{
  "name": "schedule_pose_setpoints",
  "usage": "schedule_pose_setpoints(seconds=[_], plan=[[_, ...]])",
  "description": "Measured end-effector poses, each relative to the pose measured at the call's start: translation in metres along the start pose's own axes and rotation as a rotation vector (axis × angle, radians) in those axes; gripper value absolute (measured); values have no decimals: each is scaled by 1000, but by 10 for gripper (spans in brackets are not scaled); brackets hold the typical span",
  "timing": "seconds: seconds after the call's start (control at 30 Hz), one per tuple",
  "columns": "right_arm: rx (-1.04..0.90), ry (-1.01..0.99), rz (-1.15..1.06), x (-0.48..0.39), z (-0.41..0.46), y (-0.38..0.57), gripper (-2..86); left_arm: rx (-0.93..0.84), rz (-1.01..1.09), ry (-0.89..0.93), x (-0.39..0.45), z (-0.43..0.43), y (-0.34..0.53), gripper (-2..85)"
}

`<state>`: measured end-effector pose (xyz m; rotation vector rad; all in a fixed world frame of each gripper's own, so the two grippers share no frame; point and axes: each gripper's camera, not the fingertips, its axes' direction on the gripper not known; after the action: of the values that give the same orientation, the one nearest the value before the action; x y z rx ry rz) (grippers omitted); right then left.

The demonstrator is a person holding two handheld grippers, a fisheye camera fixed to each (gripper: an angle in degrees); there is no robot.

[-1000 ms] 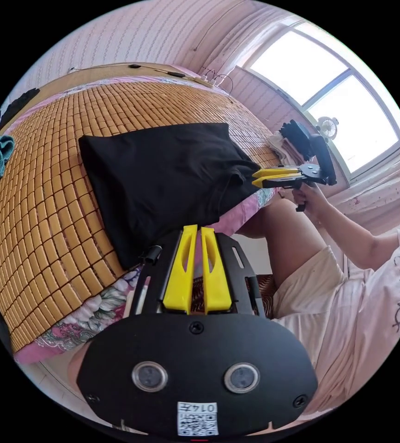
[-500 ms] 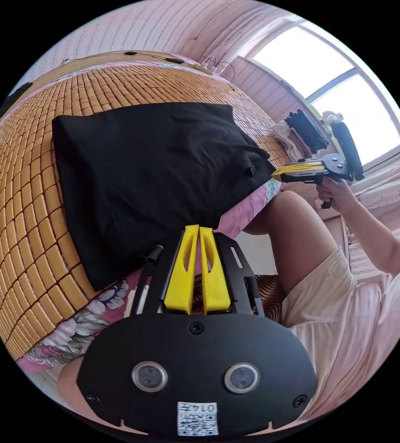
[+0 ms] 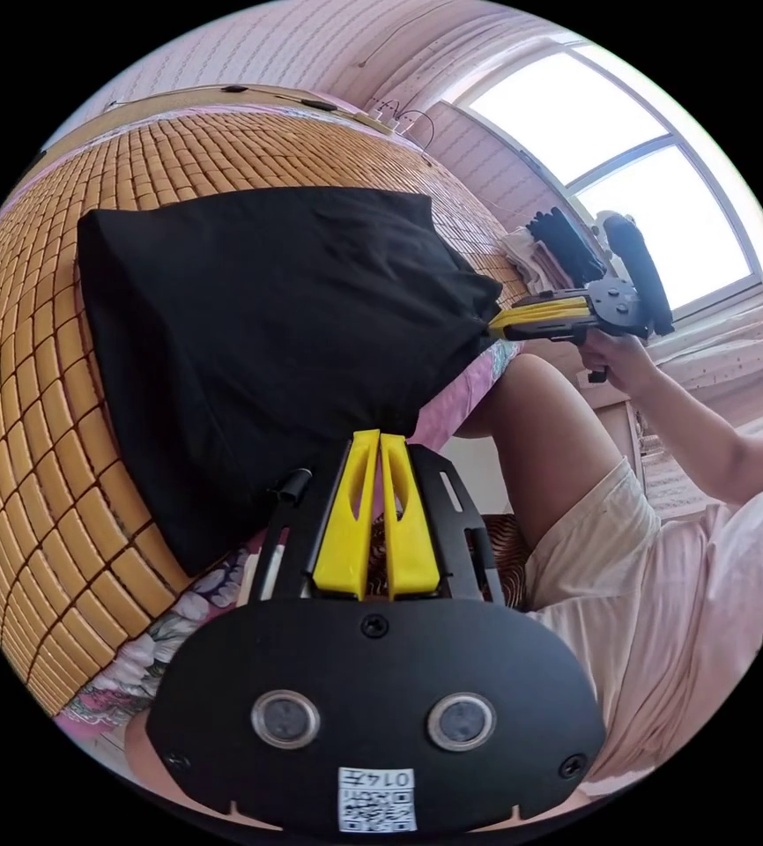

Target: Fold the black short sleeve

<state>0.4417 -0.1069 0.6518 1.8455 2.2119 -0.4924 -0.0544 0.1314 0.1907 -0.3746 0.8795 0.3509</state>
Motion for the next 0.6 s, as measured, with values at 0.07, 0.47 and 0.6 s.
schedule_pose_setpoints(seconds=[0.07,0.47,0.6], plan=[[-28,-39,10,2,5,5,-6,-15,36,-33,7,-2,-2,-10],[172,-23,262,72,-20,-32,71,83,124,-93,33,-15,-4,-10],[51,12,351,97,17,-67,77,55,117,-115,34,-4,-6,-10]])
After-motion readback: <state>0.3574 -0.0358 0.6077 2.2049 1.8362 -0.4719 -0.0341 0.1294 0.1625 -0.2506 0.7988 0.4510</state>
